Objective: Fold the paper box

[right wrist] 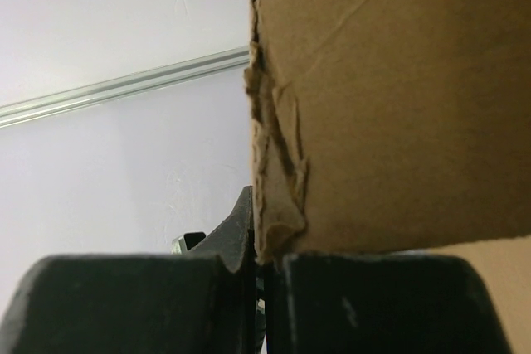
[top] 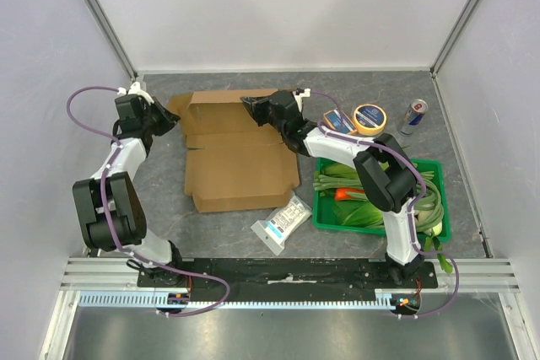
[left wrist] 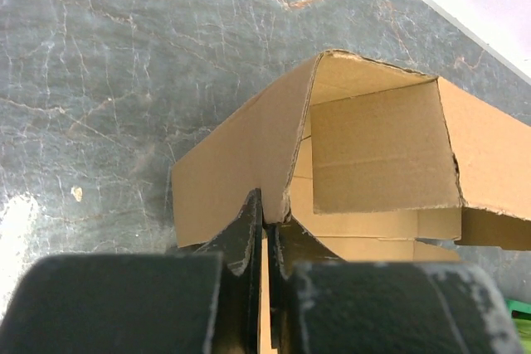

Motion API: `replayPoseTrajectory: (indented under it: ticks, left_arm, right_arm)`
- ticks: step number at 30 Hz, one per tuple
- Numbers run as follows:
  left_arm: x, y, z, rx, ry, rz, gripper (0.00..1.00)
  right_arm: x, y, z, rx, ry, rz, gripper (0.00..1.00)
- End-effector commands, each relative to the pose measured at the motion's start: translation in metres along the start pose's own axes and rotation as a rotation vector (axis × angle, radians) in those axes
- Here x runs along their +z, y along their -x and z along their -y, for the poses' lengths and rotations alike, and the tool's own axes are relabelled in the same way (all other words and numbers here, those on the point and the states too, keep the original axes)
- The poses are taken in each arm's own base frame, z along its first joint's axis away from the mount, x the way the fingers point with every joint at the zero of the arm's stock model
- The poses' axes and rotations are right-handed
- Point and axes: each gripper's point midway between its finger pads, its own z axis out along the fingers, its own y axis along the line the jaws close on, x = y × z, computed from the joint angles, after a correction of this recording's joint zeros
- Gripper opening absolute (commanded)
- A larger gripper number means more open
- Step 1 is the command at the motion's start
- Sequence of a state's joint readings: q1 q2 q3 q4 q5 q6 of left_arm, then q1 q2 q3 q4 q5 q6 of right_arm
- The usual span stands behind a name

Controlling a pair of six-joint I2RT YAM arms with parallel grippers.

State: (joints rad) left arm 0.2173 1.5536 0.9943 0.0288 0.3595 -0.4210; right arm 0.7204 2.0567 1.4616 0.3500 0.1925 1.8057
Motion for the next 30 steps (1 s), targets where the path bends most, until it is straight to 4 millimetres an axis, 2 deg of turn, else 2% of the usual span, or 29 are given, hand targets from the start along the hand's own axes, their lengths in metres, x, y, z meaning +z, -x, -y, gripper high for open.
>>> replayPoseTrajectory:
  ticks: [1,5,6,11,14,18,19,24,27,30]
  left_arm:
    - [-0.021,0.005,0.045,-0.092,-0.153,0.001,0.02]
    - [-0.026,0.001,0.06,-0.13,-0.227,-0.013,0.02]
    - [-0.027,0.006,0.066,-0.124,-0.264,0.011,0.02]
    - [-0.041,0.005,0.085,-0.159,-0.35,0.044,0.02]
    - [-0.047,0.011,0.088,-0.159,-0.371,0.109,0.02]
    - [-0.046,0.005,0.093,-0.192,-0.416,0.086,0.02]
    - [-0.048,-0.003,0.093,-0.228,-0.43,0.067,0.02]
    - [-0.053,-0.001,0.105,-0.255,-0.52,0.083,0.02]
    - [-0.054,-0.008,0.111,-0.266,-0.579,0.05,0.02]
    - [-0.049,-0.027,0.095,-0.228,-0.512,0.033,0.02]
  right_arm:
    - [0.002,-0.006,0.014,-0.029,-0.052,-0.006,0.0]
    - [0.001,-0.007,0.015,-0.03,-0.053,-0.005,0.0]
    - [0.001,-0.007,0.014,-0.029,-0.052,-0.005,0.0]
    - [-0.004,-0.008,0.012,-0.036,-0.041,-0.004,0.0]
    - [-0.006,-0.009,0.014,-0.042,-0.044,-0.006,0.0]
    - [-0.007,-0.01,0.015,-0.039,-0.039,-0.008,0.0]
    - [-0.008,-0.01,0.014,-0.04,-0.036,-0.007,0.0]
    - [-0.01,-0.01,0.008,-0.041,-0.026,-0.002,0.0]
    - [-0.01,-0.01,0.01,-0.031,-0.026,-0.01,0.0]
    - [-0.014,-0.01,0.013,-0.041,-0.028,-0.013,0.0]
